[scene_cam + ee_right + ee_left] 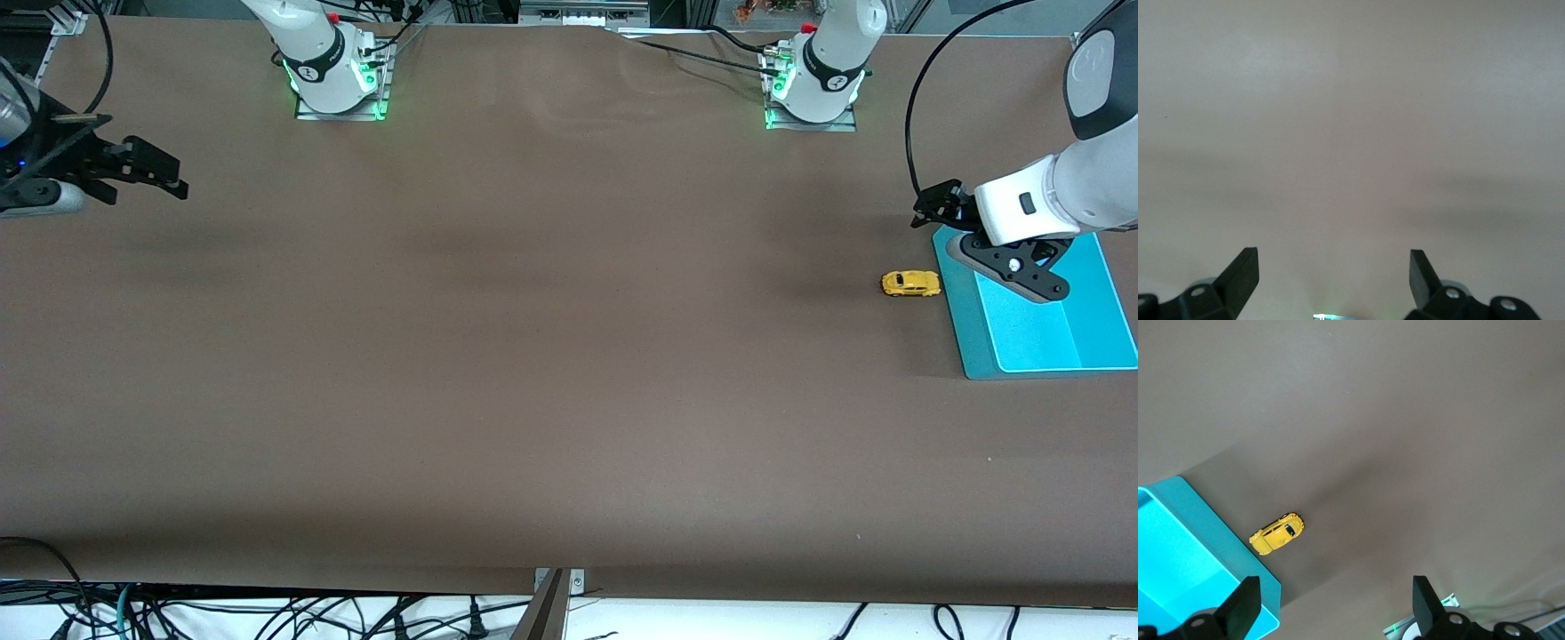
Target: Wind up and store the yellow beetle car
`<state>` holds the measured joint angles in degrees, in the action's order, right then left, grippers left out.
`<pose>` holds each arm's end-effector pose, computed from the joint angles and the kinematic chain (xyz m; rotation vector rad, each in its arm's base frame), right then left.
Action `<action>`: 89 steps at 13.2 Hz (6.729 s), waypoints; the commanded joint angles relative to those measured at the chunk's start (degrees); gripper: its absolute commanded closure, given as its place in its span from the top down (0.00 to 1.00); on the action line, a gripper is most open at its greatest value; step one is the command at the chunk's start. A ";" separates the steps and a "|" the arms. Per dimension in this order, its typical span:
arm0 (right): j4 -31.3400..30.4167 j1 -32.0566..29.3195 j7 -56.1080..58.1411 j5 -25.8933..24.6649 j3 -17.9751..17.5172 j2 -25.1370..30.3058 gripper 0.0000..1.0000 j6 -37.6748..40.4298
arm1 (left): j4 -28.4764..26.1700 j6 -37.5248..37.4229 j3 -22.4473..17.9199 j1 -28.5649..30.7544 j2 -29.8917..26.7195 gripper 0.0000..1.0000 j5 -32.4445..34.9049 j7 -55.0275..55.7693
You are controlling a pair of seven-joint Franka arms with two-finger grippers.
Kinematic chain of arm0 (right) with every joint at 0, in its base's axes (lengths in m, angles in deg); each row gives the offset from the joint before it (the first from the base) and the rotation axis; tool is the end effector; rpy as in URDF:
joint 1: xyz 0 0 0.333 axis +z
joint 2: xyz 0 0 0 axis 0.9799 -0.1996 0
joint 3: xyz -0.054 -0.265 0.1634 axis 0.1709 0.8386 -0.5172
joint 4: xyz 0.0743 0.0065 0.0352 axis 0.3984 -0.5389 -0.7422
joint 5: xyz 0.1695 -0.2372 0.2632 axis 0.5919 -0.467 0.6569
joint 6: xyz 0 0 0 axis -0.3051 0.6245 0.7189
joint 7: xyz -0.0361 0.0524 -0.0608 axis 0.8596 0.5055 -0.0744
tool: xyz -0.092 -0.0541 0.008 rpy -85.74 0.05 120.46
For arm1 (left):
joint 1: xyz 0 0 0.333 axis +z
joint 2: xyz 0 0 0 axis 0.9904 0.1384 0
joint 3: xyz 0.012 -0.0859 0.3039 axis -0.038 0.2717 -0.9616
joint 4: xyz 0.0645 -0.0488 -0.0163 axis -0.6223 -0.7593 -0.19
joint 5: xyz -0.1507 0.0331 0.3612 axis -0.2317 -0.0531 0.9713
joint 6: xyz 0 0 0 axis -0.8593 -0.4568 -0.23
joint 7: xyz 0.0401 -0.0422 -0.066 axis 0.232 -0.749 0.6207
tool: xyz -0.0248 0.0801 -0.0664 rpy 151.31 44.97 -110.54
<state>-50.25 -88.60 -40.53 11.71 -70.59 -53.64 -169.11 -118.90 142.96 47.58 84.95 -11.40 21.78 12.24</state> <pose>0.5247 0.0148 0.5839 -3.0780 -0.0874 0.1052 0.5585 -0.0082 0.5073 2.9295 -0.8208 -0.3656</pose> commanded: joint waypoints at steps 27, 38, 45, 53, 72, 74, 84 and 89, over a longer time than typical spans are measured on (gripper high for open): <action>3.89 -0.17 -1.62 -3.45 1.05 -1.26 1.00 0.29 | -37.16 57.03 1.61 21.17 14.54 1.00 -1.61 -67.59; 3.89 -0.17 -1.27 -3.27 1.14 -1.43 1.00 0.29 | -34.09 49.51 7.58 21.80 8.05 0.17 -3.01 -70.68; 3.89 -0.26 -1.18 -3.27 1.14 -1.43 1.00 0.29 | -4.15 15.32 8.91 21.70 11.98 0.20 -0.48 -62.76; 3.89 -0.26 -1.00 -3.18 1.50 -1.43 1.00 0.29 | 2.39 18.07 7.41 36.90 25.16 0.22 13.24 -76.19; 3.71 -0.26 -1.35 -3.18 1.58 -1.43 1.00 0.38 | 16.26 -1.64 20.67 37.18 22.36 1.00 13.15 -54.66; 3.80 -0.08 -1.71 -3.18 1.23 -1.26 1.00 0.82 | 17.33 -4.13 23.57 36.30 22.19 1.00 12.37 -41.74; 3.62 0.09 -1.88 -2.83 1.06 -0.99 1.00 1.87 | 15.60 -2.40 18.70 15.95 8.76 1.00 4.56 8.98; 3.27 0.09 -1.97 -2.83 1.14 -0.82 1.00 2.31 | 2.61 9.62 1.80 1.86 -1.86 1.00 -2.84 24.90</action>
<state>-47.49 -88.61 -41.59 8.35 -69.66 -54.69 -167.89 -107.36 146.41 53.57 89.52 -6.06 20.63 31.08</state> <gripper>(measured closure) 0.000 0.000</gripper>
